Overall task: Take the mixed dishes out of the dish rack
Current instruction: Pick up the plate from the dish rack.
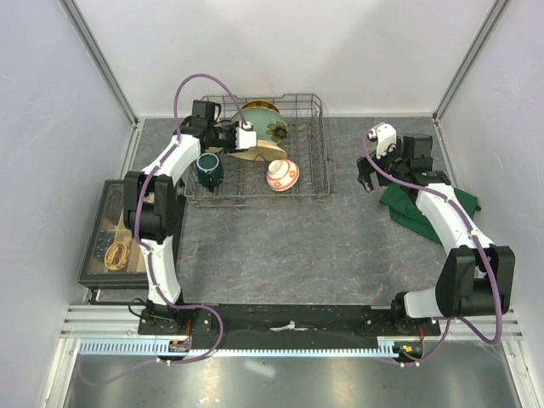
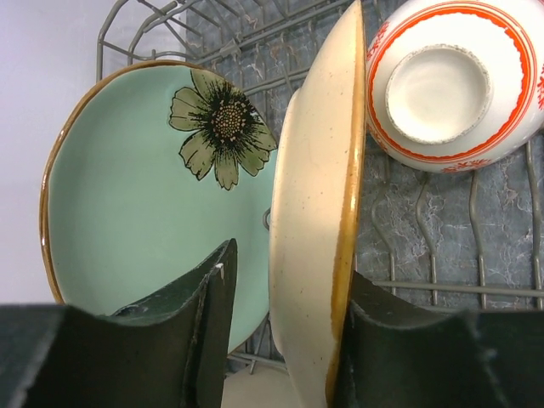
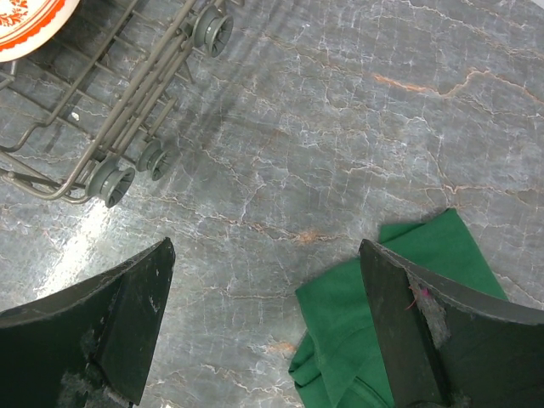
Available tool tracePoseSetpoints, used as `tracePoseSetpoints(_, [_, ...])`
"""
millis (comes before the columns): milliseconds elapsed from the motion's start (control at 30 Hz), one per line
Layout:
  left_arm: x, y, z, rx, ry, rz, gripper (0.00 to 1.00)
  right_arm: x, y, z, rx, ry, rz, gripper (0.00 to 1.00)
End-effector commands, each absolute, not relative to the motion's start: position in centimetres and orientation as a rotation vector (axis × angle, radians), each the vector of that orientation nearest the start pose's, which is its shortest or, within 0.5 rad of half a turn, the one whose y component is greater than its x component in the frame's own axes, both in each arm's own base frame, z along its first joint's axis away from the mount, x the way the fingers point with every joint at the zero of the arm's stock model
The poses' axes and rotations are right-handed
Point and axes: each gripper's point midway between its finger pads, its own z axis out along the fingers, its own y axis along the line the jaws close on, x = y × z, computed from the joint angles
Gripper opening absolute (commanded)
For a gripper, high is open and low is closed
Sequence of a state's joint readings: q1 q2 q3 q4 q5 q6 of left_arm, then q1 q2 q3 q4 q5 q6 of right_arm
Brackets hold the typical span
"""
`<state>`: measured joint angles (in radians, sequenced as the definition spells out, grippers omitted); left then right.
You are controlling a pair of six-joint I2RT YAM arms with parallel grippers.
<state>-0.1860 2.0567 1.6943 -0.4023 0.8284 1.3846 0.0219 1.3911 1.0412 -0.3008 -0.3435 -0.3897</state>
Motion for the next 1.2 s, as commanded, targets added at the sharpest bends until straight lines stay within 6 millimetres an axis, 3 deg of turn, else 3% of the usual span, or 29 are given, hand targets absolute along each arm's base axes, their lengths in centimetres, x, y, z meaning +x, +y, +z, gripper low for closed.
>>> tracePoseSetpoints(0, [53.0,-20.6,16.8,1.693,1.126,-0.208,0.45,39.8,5.5,16.9,-0.651,2.060,0.178,0.98])
tracePoseSetpoints(100, [53.0,-20.5,17.1,1.677,1.143,-0.213,0.39,39.8,5.6,16.7,-0.653,2.062,0.180,0.98])
tracePoseSetpoints(200, [53.1,-20.5,17.3,1.661,1.159,-0.210,0.24,39.8,5.5,16.7,-0.653,2.064,0.176,0.98])
tracePoseSetpoints(233, [53.1,-20.5,17.4,1.657,1.162,-0.211,0.16,39.8,5.5,16.6,-0.655,2.065,0.176,0.98])
tracePoseSetpoints(467, [53.6,-20.2,18.3,1.593,1.212,-0.196,0.02,39.7,5.5,16.4,-0.660,2.067,0.175,0.98])
tracePoseSetpoints(700, [53.8,-20.1,19.4,1.458,1.302,-0.228,0.02,39.6,5.5,16.3,-0.663,2.067,0.176,0.98])
tracePoseSetpoints(1167, [53.9,-19.4,24.3,1.340,1.245,-0.117,0.02,39.1,5.7,16.1,-0.678,2.072,0.188,0.98])
